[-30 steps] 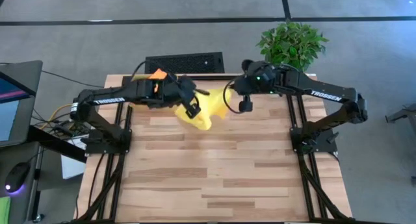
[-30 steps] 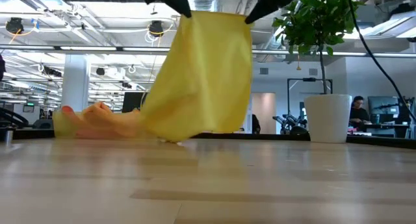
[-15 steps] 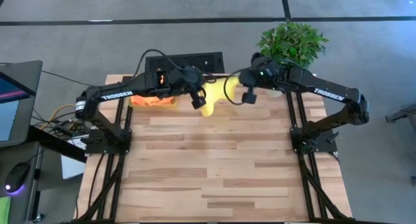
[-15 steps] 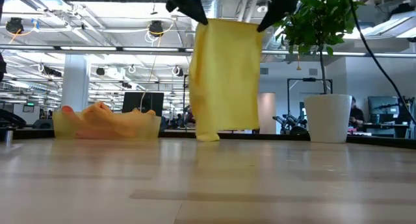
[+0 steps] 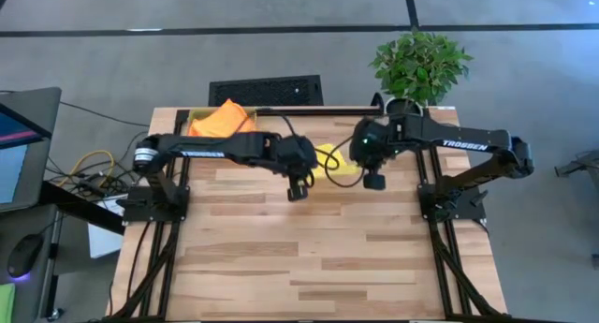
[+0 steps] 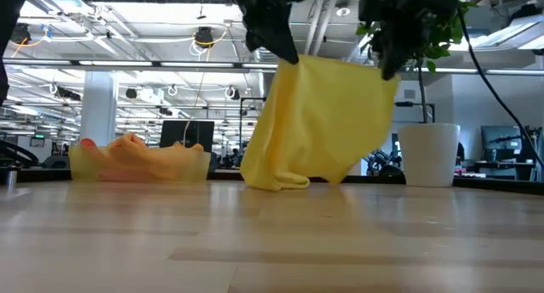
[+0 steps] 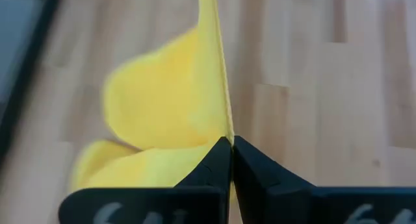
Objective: Fold microfiber towels
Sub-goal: Fold the yellow microfiber cloth
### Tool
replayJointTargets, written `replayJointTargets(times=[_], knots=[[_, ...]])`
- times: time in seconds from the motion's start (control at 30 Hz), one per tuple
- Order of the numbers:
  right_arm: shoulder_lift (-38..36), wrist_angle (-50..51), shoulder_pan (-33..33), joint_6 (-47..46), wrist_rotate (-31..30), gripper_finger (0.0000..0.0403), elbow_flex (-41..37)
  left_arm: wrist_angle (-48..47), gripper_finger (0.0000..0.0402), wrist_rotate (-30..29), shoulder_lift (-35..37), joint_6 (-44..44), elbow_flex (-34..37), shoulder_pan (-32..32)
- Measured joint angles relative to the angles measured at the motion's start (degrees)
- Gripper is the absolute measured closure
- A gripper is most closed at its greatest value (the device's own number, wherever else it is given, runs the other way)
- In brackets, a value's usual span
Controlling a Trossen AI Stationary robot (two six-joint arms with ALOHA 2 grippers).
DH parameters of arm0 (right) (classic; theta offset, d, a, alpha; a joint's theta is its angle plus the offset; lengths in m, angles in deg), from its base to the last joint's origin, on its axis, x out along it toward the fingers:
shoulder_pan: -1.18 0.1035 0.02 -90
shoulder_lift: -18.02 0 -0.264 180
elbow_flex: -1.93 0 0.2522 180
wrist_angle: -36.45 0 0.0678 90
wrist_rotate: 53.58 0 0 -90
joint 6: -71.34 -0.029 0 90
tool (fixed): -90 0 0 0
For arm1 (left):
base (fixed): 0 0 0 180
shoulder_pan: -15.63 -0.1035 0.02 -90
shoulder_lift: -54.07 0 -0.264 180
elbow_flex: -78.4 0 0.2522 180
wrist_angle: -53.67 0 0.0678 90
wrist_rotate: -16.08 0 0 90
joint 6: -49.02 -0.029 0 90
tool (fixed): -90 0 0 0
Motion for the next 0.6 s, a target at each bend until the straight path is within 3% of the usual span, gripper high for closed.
replayJointTargets(times=[0.33,0.6], knots=[[0.0,1.3,4.2,-2.5,2.4,0.0396,-3.1,0.3,0.0401,7.3,-7.0,12.0,-0.2,2.3],[0.1,0.7,5.1,-1.7,10.9,0.0396,-8.3,2.4,0.0401,12.0,-9.0,18.8,-0.2,4.9]])
